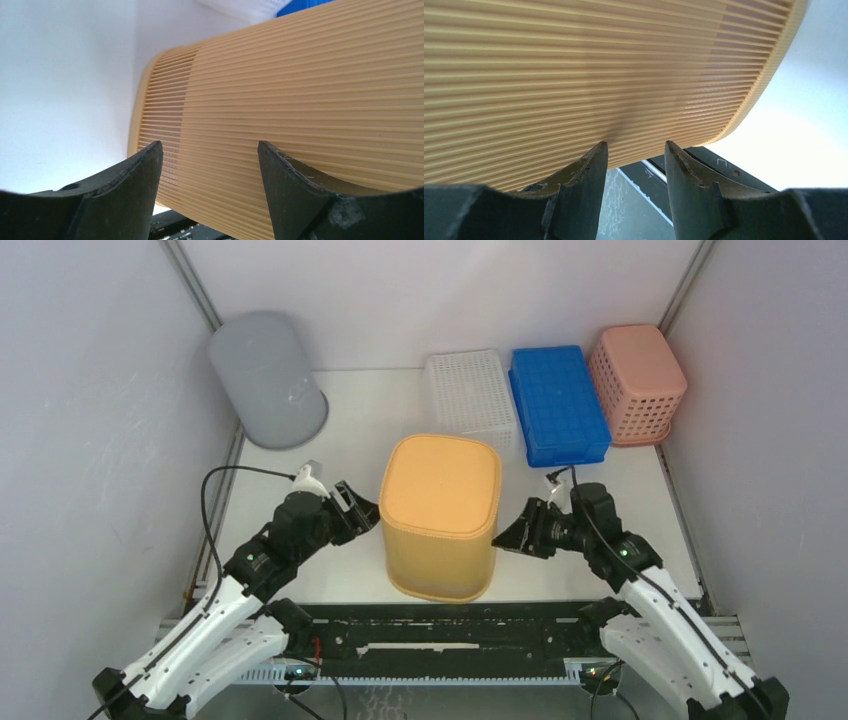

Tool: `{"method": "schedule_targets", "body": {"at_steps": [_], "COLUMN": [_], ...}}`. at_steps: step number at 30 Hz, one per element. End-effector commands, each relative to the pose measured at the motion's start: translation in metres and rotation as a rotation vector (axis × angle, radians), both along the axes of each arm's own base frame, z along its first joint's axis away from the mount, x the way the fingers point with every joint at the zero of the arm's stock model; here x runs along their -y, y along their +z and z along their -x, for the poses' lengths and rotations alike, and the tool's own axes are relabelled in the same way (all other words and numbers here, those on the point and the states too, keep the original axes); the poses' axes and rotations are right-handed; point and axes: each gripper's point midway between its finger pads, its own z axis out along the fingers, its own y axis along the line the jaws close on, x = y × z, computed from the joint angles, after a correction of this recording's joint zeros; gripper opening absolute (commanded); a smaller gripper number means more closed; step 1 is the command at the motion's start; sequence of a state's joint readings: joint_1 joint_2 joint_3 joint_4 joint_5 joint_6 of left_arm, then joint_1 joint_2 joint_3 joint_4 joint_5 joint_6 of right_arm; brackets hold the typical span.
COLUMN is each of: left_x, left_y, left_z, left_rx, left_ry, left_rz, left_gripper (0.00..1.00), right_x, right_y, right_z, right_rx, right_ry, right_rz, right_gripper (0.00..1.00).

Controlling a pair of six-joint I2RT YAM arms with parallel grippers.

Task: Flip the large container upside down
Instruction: Move the container to the center of the board.

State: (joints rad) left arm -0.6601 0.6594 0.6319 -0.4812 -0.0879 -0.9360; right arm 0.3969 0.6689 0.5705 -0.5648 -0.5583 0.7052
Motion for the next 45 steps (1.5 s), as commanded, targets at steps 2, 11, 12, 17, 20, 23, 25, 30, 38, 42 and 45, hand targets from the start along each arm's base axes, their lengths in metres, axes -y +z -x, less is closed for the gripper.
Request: {"method": "schedule_targets", "body": {"at_steps": [2,11,12,17,20,23,25,30,38,42,45], "left_x": [0.006,-0.009,-0.011,-0.024,-0.031,-0.039,-0.044,-0.052,-0.062,-0.069,-0.075], "left_y": [0.032,0.031,0.033,0.039,0.036,0.033,0.036,0.036,0.033,0.017,0.009], "left_z": [0.000,-0.016,-0.017,-0.026,-0.033,-0.042,-0.046,-0.055,-0.064,-0.072,-0.078], "left_rx": [0.062,0.068,0.071,0.085,0.076,0.064,0.076,0.072,0.074,0.041,0.034], "left_ry": [-0.079,-0.021,-0.012,0.030,0.045,0.070,0.089,0.112,0.143,0.163,0.186], "left_rz": [0.056,0.040,0.042,0.042,0.042,0.066,0.072,0.065,0.052,0.048,0.045], "left_gripper": [0.75,0.76,0.76,0.76,0.77,0.77,0.77,0.77,0.77,0.77,0.77], "right_x": [-0.029,-0.072,-0.078,-0.107,-0.124,-0.138,-0.146,-0.166,-0.190,-0.198,-0.203], "right_y": [0.022,0.028,0.029,0.037,0.042,0.041,0.041,0.038,0.034,0.043,0.047], "right_z": [-0.032,-0.071,-0.076,-0.090,-0.100,-0.107,-0.111,-0.118,-0.133,-0.150,-0.163], "right_rx": [0.073,0.078,0.079,0.085,0.095,0.083,0.078,0.069,0.058,0.084,0.094], "right_ry": [0.022,0.097,0.105,0.151,0.170,0.190,0.202,0.228,0.259,0.253,0.253], "right_rz": [-0.105,-0.087,-0.087,-0.090,-0.098,-0.105,-0.107,-0.102,-0.095,-0.080,-0.066], "right_gripper": [0.55,0.55,0.55,0.55,0.55,0.55,0.55,0.55,0.54,0.54,0.54]}}
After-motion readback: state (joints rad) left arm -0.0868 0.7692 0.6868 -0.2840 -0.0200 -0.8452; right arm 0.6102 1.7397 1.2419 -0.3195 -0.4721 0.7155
